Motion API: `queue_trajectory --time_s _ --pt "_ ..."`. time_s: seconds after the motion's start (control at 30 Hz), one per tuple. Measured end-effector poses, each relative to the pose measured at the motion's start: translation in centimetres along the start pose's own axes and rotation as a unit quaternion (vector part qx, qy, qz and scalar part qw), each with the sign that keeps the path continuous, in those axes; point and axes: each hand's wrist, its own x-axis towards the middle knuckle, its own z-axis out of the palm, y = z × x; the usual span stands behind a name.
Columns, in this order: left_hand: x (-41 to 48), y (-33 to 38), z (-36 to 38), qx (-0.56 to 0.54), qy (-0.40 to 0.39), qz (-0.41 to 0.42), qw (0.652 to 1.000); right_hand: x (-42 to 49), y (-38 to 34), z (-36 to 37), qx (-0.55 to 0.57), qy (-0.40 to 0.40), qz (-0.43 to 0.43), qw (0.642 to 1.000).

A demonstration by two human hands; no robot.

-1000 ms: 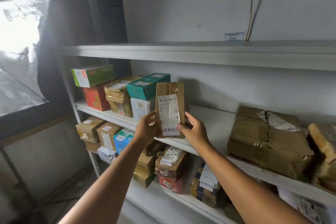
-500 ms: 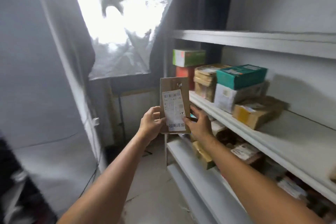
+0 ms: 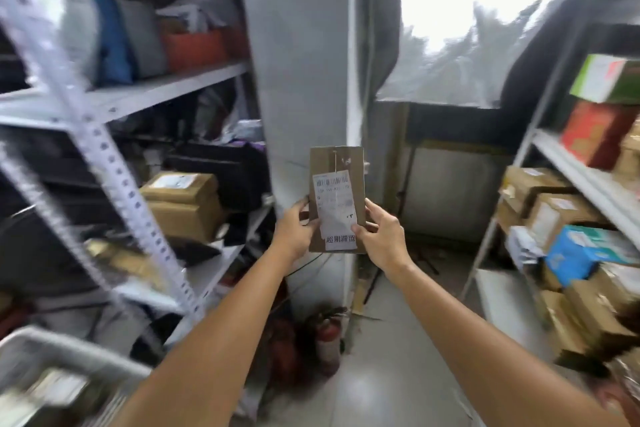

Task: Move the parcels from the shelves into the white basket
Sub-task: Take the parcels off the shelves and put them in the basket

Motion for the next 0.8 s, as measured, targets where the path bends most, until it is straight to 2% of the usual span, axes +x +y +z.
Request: queue_trajectory --time_s 0.17,0.3,0.43,0.53,0.63,0.8 --pt "-9.0 -3.7 -5.0 0.08 0.104 -0.051 0.99 -5.6 0.2 6.1 0.03 -0.133 -0.002 0.991" --pt "-16.3 -6.9 -9.6 0.045 0.171 -0.121 0.977 -10.0 -0.6 12.3 0.014 -0.212 -0.013 0.977" --pt "-22.1 -10.2 -15.1 0.042 0.253 -0.158 0.953 -14.1 -1.8 19.7 0.011 -0.303 -0.038 0.952" --pt "-25.4 -13.0 -18.5 0.052 0.287 -0.19 0.937 -16.4 -2.2 24.5 0.006 -0.355 -0.047 0.934" --pt "-28.1 -16.6 -23.0 0.018 0.33 -0.225 0.916 -18.4 -2.8 30.9 0.003 -0.418 -0.04 0.908" --pt "-30.3 -23.3 -30.5 -0.004 0.364 -0.268 0.892 -20.3 -3.3 41.5 0.002 -0.477 -0.033 0.878"
